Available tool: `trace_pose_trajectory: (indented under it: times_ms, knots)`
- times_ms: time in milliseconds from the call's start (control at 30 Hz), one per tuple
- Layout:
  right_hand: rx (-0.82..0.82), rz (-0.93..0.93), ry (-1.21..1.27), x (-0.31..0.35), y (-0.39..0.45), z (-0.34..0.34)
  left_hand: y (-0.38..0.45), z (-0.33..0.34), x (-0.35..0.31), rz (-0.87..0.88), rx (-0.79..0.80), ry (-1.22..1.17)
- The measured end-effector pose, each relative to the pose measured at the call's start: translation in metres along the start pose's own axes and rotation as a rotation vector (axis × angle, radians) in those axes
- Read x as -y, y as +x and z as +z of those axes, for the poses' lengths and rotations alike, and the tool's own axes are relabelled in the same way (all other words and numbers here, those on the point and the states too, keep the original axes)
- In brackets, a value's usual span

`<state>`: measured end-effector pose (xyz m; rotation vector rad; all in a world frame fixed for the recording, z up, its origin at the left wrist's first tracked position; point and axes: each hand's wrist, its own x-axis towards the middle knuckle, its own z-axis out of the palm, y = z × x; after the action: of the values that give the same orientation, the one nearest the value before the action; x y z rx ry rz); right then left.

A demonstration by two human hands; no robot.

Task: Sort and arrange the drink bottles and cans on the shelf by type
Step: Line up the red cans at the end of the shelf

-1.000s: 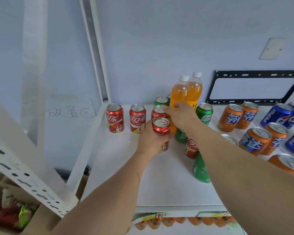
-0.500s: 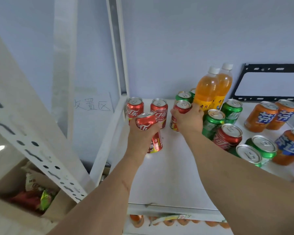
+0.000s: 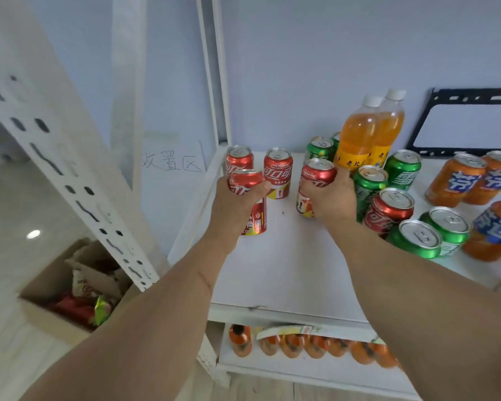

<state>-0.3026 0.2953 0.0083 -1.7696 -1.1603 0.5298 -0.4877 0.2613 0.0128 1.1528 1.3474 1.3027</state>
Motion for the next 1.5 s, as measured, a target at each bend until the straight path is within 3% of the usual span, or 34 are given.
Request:
trace_pose_trajectory:
  times_ms: [200, 400, 700, 900, 1267, 1400, 1500]
  knots:
    - [0.138, -0.089, 0.204, 0.013, -0.026, -0.025, -0.009, -0.007, -0.015, 0.014, -0.006, 0.010]
    - [0.229, -0.128, 0.247, 0.026, -0.044, -0.032, -0.004, -0.013, -0.015, 0.004, -0.023, 0.014]
    - [0.194, -0.097, 0.235, 0.018, -0.062, -0.031, 0.003, -0.013, -0.004, 0.013, 0.000, 0.017]
    - [0.159, -0.080, 0.219, 0.019, -0.068, -0.032, 0.014, -0.011, 0.003, 0.016, -0.074, 0.064]
    - [0.194, -0.105, 0.137, 0.024, -0.074, -0.026, 0.010, -0.011, 0.009, 0.023, -0.069, 0.063]
    - [0.243, -0.089, 0.129, 0.027, -0.066, -0.015, -0.010, -0.020, 0.005, 0.150, -0.247, 0.485]
    - [0.276, -0.088, 0.110, 0.031, -0.060, -0.007, -0.028, -0.031, 0.011, 0.497, -0.270, 0.895]
